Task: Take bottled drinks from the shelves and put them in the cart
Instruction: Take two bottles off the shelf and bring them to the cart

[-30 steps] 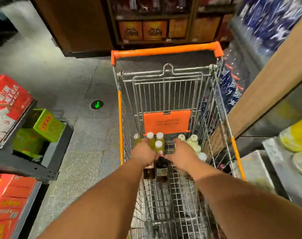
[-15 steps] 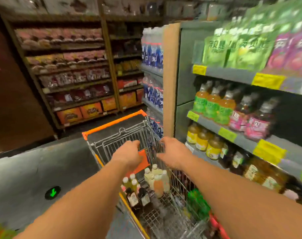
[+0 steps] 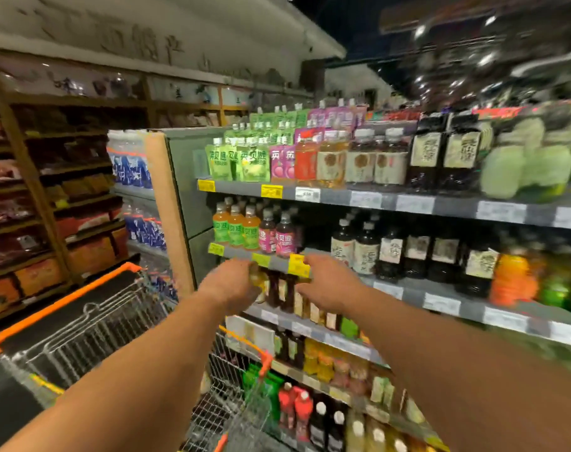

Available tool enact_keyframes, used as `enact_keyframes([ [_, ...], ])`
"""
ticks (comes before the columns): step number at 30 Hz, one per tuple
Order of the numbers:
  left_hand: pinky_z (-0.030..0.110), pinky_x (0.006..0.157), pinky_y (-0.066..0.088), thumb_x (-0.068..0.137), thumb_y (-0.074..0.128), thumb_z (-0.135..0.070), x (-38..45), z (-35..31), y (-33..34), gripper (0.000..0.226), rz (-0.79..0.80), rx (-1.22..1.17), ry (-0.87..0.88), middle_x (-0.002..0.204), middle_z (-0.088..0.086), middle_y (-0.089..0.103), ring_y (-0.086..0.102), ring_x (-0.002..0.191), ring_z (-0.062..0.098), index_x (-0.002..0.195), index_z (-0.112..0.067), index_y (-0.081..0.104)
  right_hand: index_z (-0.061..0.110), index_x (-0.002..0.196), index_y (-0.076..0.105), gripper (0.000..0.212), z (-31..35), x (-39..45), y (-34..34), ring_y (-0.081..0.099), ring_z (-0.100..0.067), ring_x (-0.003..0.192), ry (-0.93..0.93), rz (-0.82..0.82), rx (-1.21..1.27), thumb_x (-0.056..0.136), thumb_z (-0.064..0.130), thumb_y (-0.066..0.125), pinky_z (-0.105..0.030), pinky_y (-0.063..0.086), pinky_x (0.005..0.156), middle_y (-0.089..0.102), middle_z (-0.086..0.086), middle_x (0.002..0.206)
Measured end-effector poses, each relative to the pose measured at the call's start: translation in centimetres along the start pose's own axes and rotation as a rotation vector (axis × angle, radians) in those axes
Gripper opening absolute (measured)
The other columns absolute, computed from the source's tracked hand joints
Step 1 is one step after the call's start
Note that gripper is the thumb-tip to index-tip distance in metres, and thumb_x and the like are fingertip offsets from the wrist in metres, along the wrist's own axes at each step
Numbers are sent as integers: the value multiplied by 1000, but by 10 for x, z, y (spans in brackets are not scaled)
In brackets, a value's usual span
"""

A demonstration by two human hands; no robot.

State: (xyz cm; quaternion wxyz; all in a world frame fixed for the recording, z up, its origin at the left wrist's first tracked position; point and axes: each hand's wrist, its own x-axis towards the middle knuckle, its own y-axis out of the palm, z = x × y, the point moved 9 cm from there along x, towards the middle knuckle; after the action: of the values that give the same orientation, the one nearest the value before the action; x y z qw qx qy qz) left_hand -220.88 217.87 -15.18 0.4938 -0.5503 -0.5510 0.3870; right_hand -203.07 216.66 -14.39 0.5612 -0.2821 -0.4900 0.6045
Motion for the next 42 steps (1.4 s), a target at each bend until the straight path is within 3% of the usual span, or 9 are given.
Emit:
enact_keyframes([
  [2,36,89,50,85,64,-31,-4,-52,3,40,7,-42,93,123,8,66,62,111,30,124,-24,59,20,126,54,45,-25,-35,-29,56,-30,116,57,-41,-25,86,39,64,-33,44,87,59,-8,126],
  [5,36,96,49,86,66,-36,-13,-130,1,56,0,-43,258,135,4,61,59,120,28,140,-29,51,20,139,45,60,-67,-89,-71,50,-28,124,202,-95,-87,87,45,62,-36,42,99,52,-8,137],
  [10,39,101,49,87,62,-36,-54,-250,2,55,34,-73,541,137,4,59,57,122,26,140,-30,51,18,133,49,55,-129,-202,-133,53,-29,118,485,-203,-150,87,44,62,-37,46,90,54,-9,133],
  [15,34,98,48,90,59,-35,-116,-343,12,52,88,-92,771,140,3,56,56,123,25,140,-28,51,16,122,55,46,-150,-315,-173,58,-32,110,658,-318,-192,85,42,67,-34,46,79,60,-10,122],
  [20,37,100,47,94,58,-36,-185,-427,22,51,132,-84,964,143,2,53,52,127,26,143,-26,48,15,133,50,55,-165,-418,-213,61,-30,106,830,-379,-238,88,44,64,-36,49,83,61,-10,123],
  [24,35,94,48,92,61,-37,-234,-488,21,49,131,-136,1042,140,3,55,56,122,26,138,-28,51,17,137,48,57,-181,-488,-246,59,-28,110,925,-446,-269,88,40,65,-35,50,84,59,-8,131],
  [32,36,99,49,90,61,-39,-322,-617,41,57,162,-163,1135,142,2,56,55,126,24,144,-26,48,20,136,47,60,-243,-623,-291,57,-27,114,1045,-459,-340,87,50,65,-42,51,93,56,-5,133],
  [36,38,97,50,91,62,-39,-365,-681,50,55,175,-177,1162,136,3,59,58,120,24,143,-28,48,19,141,43,66,-284,-699,-323,55,-26,121,1104,-492,-331,87,48,67,-38,48,97,54,-6,138],
  [42,31,87,47,88,62,-34,-401,-770,77,48,188,-194,1159,134,1,60,58,119,23,135,-27,56,22,146,37,72,-356,-786,-355,57,-25,117,1203,-474,-280,87,48,67,-36,49,93,54,-4,138],
])
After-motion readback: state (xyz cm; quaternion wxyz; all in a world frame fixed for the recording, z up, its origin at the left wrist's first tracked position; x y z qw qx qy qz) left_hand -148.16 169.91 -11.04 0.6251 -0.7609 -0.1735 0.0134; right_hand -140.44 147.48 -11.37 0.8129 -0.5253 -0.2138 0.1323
